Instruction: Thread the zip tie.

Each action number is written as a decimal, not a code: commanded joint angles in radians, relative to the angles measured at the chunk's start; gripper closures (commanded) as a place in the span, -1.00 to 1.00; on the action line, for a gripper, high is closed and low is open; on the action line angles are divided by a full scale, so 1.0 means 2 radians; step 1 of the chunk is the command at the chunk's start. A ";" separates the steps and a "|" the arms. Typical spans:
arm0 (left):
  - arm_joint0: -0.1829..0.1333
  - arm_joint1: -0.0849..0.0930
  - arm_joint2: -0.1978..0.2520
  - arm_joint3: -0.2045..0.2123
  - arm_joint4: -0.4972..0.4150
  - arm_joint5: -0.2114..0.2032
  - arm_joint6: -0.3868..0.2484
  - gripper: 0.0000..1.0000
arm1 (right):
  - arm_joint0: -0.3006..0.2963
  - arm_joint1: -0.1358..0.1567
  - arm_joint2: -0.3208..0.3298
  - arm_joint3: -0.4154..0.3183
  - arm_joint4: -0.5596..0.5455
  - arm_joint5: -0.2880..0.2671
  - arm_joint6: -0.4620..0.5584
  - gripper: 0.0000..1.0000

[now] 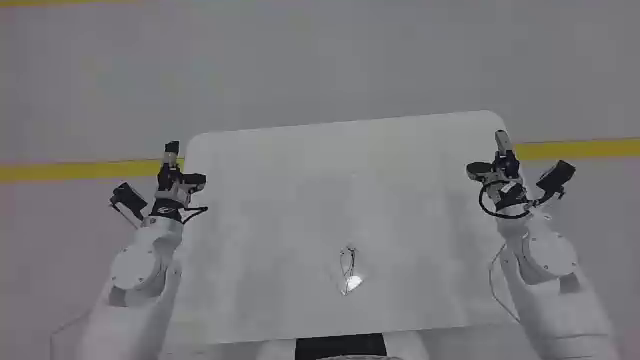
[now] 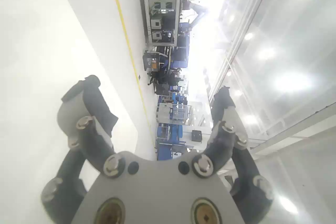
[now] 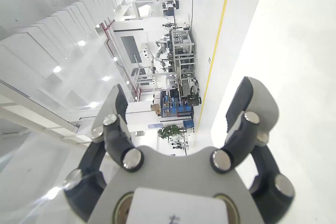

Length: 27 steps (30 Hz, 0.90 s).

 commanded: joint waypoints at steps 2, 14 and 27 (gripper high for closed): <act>0.000 0.000 0.000 0.000 0.000 0.000 0.000 -1.00 | -0.007 0.004 -0.015 -0.014 -0.128 -0.004 0.054 -1.00; 0.000 0.000 0.000 0.000 0.000 0.000 0.000 -1.00 | -0.012 0.007 -0.034 -0.020 -0.198 -0.010 0.088 -1.00; 0.000 0.000 0.000 0.000 0.000 0.000 0.000 -1.00 | 0.028 0.014 -0.098 -0.060 -0.404 0.052 0.216 -1.00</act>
